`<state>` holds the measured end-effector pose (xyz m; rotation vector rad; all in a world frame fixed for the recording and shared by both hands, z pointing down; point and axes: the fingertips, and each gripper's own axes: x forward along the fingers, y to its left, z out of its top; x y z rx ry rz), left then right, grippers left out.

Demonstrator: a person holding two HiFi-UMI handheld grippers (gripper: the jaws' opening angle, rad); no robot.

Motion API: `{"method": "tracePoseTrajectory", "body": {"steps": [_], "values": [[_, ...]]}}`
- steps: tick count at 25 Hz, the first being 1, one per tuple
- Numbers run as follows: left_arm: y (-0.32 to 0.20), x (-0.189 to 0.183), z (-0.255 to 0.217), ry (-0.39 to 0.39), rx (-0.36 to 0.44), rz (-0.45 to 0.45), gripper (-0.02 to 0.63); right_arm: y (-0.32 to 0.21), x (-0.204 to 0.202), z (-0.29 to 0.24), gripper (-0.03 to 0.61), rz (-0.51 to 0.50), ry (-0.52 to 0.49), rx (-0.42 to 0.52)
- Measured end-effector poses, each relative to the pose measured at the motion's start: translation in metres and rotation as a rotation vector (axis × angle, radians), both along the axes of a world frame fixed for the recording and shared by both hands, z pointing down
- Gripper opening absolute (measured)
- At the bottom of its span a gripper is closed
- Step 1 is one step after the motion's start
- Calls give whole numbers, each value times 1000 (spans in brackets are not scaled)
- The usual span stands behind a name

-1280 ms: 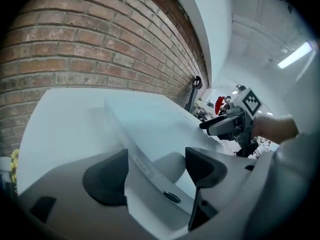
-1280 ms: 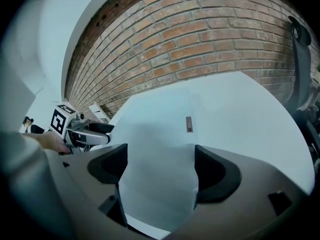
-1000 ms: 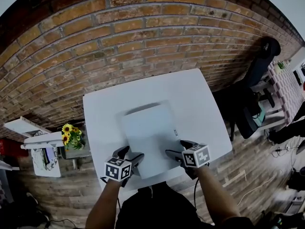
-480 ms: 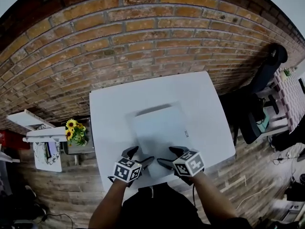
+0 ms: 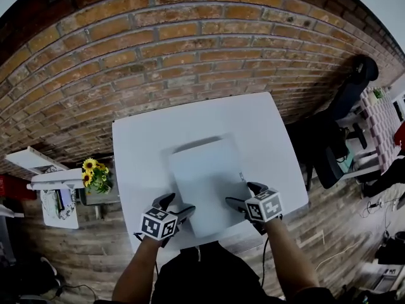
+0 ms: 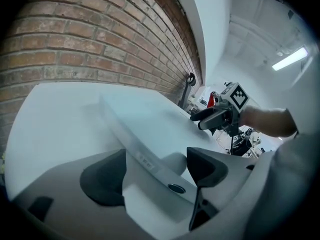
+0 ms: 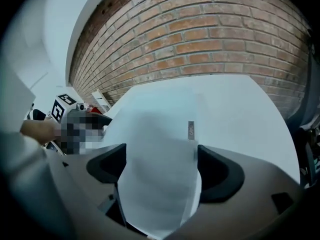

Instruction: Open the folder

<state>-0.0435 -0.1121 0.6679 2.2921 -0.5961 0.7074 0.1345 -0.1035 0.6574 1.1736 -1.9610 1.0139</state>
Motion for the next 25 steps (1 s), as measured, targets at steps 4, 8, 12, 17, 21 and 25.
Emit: {"method": "tracePoseTrajectory", "body": {"steps": [4,8,12,17,21,25], "values": [[0,1,1,-6,-3,-3,380,-1,-2,1,440,2,-13,3],[-1,3,2,-5,-11,-11,380,1,-2,-2,440,-13,-43,-22],[-1,4,1,-4,-8,-18,380,3,-4,-2,440,-28,-34,-25],[1,9,1,-11,-5,-10,379,-1,-3,-5,437,34,-108,-53],[2,3,3,-5,-18,-33,378,-1,-5,-10,420,71,-205,-82],[1,-4,3,10,-27,-54,379,0,-10,-12,419,65,-236,-102]]}}
